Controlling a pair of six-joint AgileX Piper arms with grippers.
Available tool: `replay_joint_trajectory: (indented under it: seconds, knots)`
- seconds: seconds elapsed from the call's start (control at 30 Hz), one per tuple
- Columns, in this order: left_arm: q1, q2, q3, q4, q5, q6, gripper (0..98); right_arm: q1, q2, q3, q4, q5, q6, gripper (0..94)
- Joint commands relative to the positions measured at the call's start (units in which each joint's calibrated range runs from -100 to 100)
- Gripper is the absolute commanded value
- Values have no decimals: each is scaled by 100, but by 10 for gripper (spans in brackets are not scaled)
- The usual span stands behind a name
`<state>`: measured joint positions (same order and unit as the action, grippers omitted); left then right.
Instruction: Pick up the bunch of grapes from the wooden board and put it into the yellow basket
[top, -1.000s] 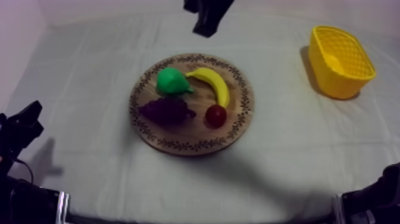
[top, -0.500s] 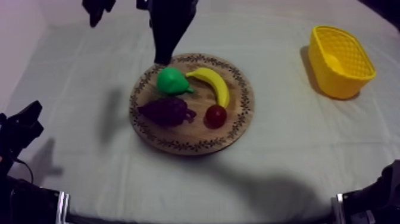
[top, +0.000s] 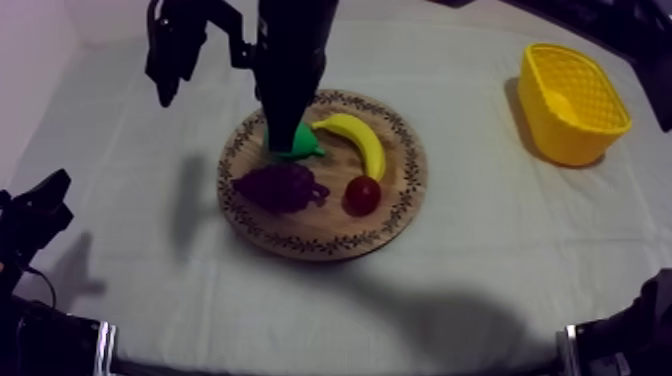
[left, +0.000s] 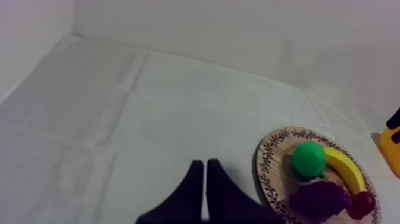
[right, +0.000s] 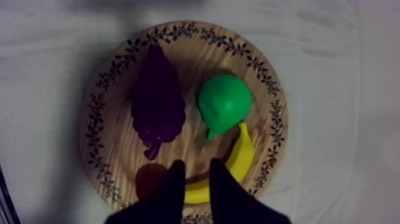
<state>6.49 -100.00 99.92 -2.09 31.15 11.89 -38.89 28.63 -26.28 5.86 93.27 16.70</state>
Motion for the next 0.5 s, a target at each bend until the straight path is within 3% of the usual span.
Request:
replay_joint_trajectory:
  seconds: [0.0,0.2,0.47]
  knots:
    - [-1,0,-4,-4,-3,1,1,7,-38,42,-15,-7,-1,302]
    - [-1,0,-4,-4,-3,1,1,-5,-79,229,-39,-92,19,573]
    - [-1,0,-4,-4,-3,1,1,-8,23,474,-220,-326,43,697]
